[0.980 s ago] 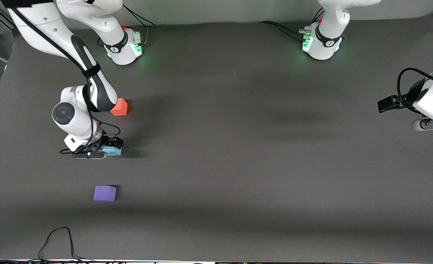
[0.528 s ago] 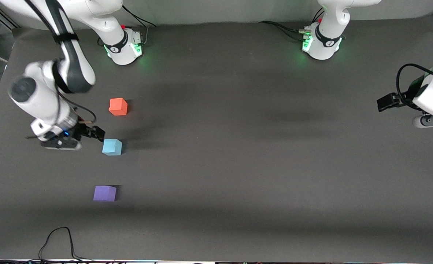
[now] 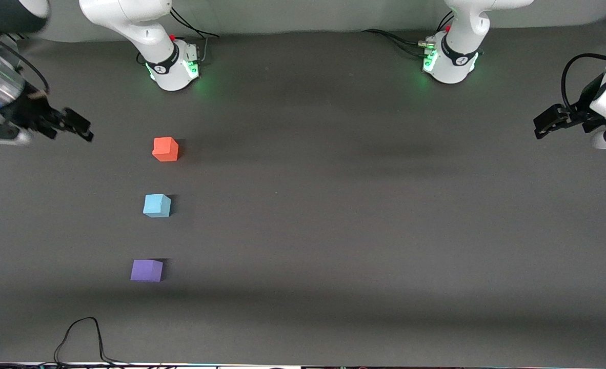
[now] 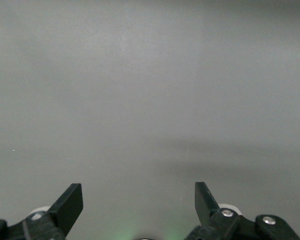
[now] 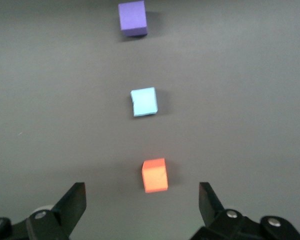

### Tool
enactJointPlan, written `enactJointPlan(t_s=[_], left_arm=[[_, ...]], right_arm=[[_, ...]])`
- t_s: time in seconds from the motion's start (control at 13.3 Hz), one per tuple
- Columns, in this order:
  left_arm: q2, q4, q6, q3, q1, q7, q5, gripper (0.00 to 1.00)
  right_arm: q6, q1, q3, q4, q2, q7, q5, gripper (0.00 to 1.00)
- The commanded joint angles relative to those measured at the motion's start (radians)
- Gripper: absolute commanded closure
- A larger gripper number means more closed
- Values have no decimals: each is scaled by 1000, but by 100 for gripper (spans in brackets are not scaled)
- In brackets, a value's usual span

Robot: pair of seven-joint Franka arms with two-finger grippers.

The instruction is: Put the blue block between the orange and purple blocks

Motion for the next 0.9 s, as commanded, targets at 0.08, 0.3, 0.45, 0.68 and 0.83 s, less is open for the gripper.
enactJointPlan(t_s=[0.08, 0.3, 0.45, 0.68, 0.83], left_arm=[[-15, -11, 1, 2, -6, -3, -4, 0], [-9, 9, -16, 2, -6, -4, -2, 0], [-8, 17, -18, 2, -6, -3, -2, 0], [-6, 19, -28, 2, -4, -3, -1, 0], [-4, 23, -30, 2, -4, -3, 1, 0]], right_arm=[[-109, -90, 92, 111, 29, -50, 41, 0], [-111, -90, 89, 169, 56, -48, 41, 0], [-170, -88, 88, 235, 95, -47, 43, 0], [-198, -88, 86, 238, 96, -48, 66, 0], [-200, -91, 84, 237, 96, -54, 70, 0]])
